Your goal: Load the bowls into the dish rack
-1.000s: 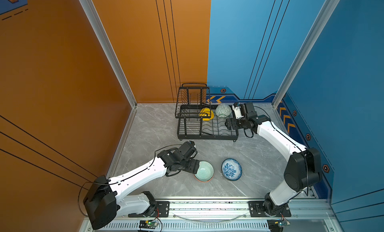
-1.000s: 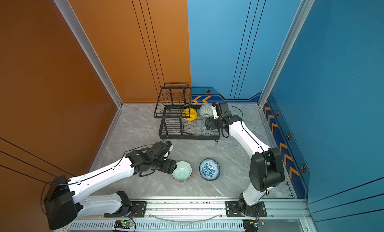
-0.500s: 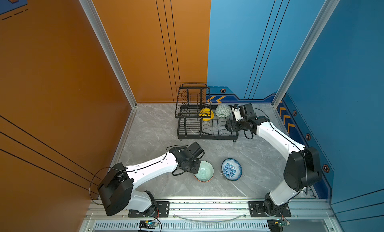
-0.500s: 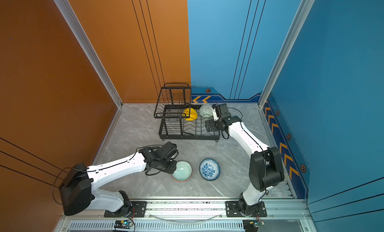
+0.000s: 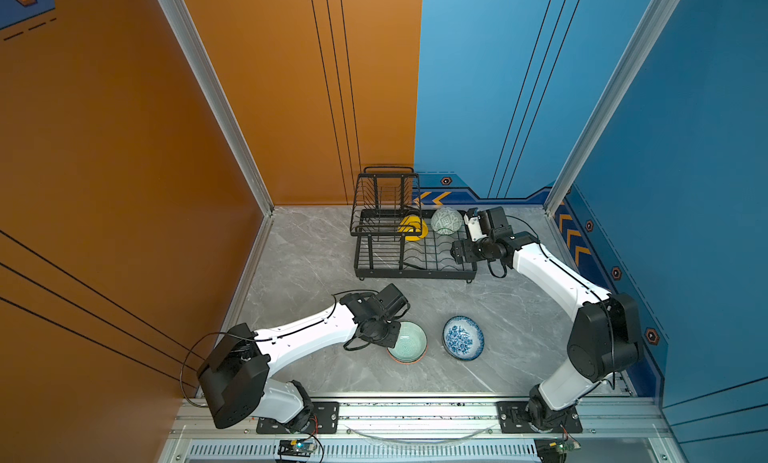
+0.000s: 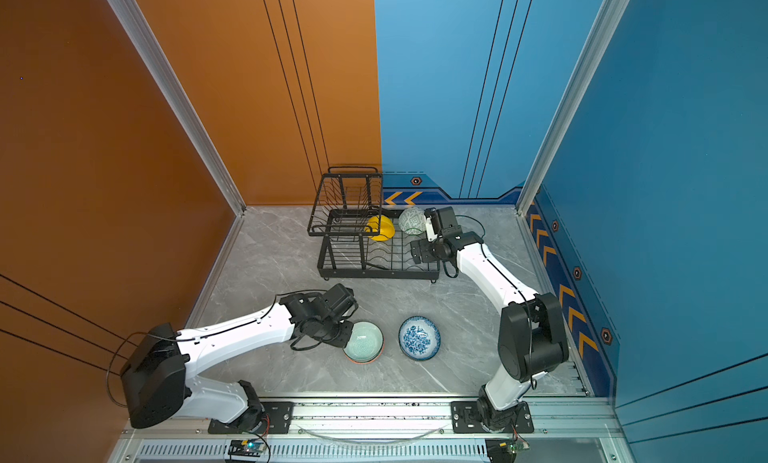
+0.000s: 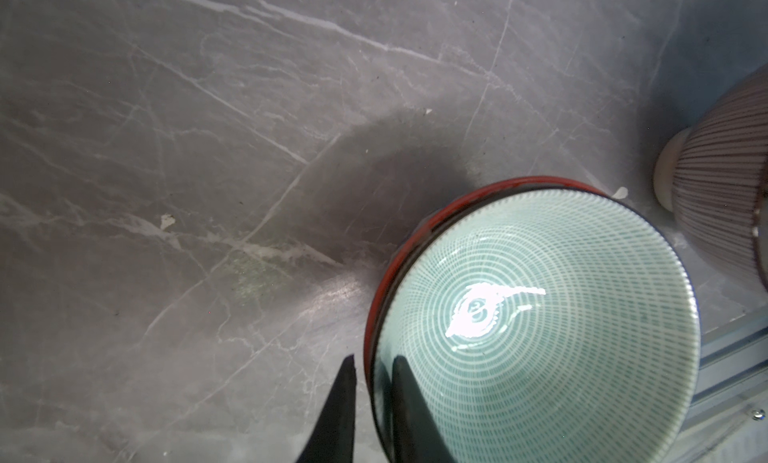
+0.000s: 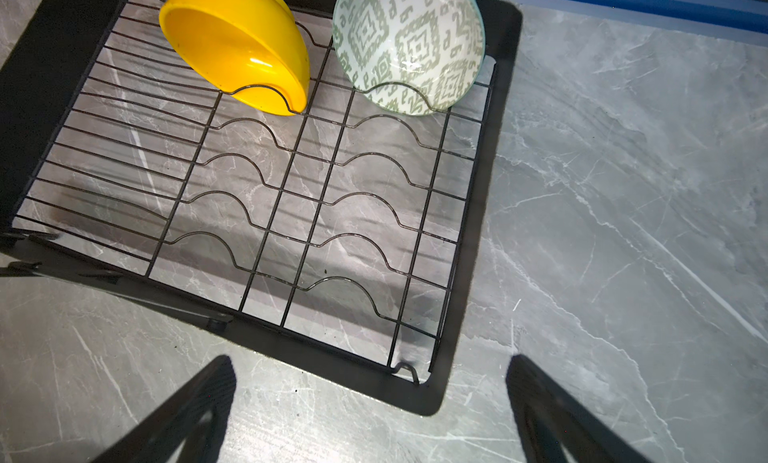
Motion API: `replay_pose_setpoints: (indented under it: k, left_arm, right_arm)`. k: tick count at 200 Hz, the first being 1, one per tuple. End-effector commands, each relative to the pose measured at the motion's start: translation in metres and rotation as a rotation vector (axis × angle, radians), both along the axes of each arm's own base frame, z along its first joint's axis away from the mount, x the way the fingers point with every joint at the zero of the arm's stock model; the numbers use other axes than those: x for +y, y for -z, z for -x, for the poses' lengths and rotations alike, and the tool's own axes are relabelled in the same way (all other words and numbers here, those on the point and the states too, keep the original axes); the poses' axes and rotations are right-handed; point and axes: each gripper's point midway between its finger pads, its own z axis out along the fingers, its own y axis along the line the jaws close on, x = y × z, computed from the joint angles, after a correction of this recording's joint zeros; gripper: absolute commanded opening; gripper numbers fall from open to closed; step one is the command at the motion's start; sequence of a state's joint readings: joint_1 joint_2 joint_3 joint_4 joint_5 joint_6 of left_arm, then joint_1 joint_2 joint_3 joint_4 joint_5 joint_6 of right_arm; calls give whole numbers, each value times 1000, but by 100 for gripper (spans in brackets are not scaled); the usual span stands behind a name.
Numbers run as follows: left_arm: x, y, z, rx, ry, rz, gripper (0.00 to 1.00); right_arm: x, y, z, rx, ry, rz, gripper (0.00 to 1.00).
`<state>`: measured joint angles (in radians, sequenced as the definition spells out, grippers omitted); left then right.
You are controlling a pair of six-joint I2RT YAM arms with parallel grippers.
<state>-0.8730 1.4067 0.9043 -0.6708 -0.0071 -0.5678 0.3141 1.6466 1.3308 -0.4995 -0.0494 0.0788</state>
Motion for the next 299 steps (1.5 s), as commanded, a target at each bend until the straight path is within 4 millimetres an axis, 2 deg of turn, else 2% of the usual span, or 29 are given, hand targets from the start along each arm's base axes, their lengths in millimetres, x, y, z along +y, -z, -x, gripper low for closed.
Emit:
replay_pose_setpoints:
  k: [1, 117, 221, 265, 299]
  left_arm:
    - [7, -3, 1, -13, 1, -39, 14]
    - [3, -13, -2, -34, 11, -32, 0]
    - [2, -19, -4, -40, 34, -47, 0]
    - [1, -15, -2, -20, 47, -58, 11]
    - [2, -8, 0, -1, 50, -73, 12]
  right_arm:
    - [-6, 5, 7, 25, 11, 18, 100]
    - [-4, 7, 9, 30, 3, 11, 100]
    - [-2, 8, 8, 34, -4, 1, 100]
    - [-1, 10, 8, 38, -7, 1, 100]
    - [-1, 10, 9, 39, -7, 1, 100]
